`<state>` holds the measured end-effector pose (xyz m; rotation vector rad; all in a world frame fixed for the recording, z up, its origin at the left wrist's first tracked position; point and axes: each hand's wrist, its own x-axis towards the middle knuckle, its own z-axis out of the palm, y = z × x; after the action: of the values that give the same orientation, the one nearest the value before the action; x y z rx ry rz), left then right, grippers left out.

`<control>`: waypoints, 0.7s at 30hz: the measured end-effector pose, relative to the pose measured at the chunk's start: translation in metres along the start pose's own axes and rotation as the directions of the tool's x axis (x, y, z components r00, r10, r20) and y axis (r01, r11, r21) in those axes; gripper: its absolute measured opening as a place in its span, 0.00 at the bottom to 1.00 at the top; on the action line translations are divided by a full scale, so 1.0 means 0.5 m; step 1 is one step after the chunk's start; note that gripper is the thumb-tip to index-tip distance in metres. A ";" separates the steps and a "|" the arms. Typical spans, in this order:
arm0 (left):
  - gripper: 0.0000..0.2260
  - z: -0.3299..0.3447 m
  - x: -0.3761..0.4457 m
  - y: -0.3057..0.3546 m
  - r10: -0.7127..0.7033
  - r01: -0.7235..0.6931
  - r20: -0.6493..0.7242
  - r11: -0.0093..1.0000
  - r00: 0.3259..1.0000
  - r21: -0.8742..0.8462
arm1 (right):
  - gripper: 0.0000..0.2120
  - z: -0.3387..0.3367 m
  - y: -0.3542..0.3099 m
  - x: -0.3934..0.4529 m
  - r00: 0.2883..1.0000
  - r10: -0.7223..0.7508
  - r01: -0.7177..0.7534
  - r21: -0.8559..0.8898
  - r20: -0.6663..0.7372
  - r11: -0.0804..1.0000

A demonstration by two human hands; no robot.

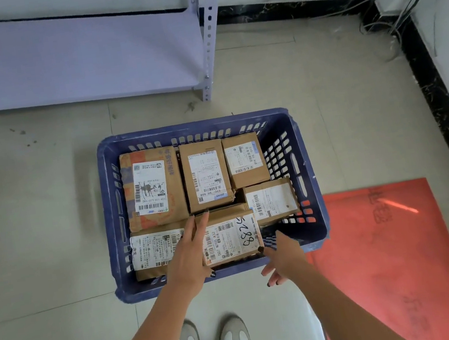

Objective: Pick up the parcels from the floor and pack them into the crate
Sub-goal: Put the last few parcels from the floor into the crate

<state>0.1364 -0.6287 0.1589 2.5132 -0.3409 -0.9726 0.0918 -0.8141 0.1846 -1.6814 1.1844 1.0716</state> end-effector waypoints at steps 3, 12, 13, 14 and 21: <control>0.52 -0.034 -0.039 -0.021 -0.030 0.028 -0.051 0.999 0.998 -0.029 | 0.11 -0.009 -0.026 -0.045 0.987 -0.081 0.064 -0.119 -0.140 0.991; 0.47 -0.219 -0.175 -0.266 -0.289 0.210 -0.197 0.915 0.937 -0.343 | 0.30 0.143 -0.186 -0.185 0.882 -0.336 0.173 -0.435 -0.330 0.884; 0.46 -0.248 -0.190 -0.309 -0.319 0.227 -0.211 0.901 0.924 -0.369 | 0.30 0.179 -0.211 -0.197 0.877 -0.360 0.205 -0.428 -0.319 0.880; 0.45 -0.278 -0.206 -0.354 -0.345 0.243 -0.219 0.889 0.913 -0.388 | 0.29 0.219 -0.237 -0.210 0.875 -0.386 0.253 -0.403 -0.293 0.879; 0.33 -0.504 -0.363 -0.721 -0.548 0.377 -0.168 0.736 0.819 -0.563 | 0.31 0.596 -0.455 -0.372 0.868 -0.487 0.472 -0.144 -0.098 0.870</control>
<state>0.2042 -0.1694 0.2636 2.2205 0.6228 -0.6649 0.2165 -0.4295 0.2939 -2.0246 0.7222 0.7329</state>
